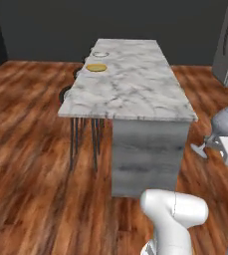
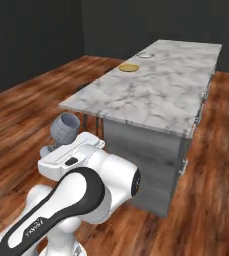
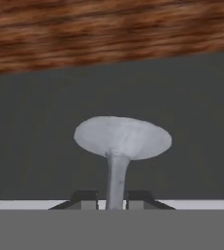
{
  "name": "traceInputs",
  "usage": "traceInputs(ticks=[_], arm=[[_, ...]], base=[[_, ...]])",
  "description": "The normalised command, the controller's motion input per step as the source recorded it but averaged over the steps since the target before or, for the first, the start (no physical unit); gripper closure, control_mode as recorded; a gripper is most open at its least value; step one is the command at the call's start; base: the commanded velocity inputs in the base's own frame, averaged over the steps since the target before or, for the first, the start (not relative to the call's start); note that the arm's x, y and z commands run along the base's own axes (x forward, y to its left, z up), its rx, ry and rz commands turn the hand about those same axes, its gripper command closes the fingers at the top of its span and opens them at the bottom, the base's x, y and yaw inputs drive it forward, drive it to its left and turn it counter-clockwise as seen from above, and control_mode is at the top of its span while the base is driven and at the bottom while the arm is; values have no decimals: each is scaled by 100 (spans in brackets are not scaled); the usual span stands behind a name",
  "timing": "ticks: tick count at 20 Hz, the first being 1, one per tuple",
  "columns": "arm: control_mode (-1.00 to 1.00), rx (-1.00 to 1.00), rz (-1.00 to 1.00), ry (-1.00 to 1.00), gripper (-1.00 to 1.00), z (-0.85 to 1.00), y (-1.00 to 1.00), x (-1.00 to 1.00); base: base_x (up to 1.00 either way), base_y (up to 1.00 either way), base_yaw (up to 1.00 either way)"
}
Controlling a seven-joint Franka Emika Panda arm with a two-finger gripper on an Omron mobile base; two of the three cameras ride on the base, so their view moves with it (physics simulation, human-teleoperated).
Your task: Retrieve the wine glasses from the counter and place one next to each plate.
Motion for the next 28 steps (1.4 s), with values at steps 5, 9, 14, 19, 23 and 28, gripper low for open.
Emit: traceInputs(ticks=[5,9,14,19,23,28], arm=[[100,0,0,0,100,0,0,0],[100,0,0,0,100,0,0,0],[100,0,0,0,100,0,0,0],[100,0,0,0,100,0,0,0],[100,0,0,0,100,0,0,0],[100,0,0,0,100,0,0,0]], base=[[100,100,-45],[100,100,-47],[97,100,-50],[64,100,-53],[64,100,-55],[12,97,-65]])
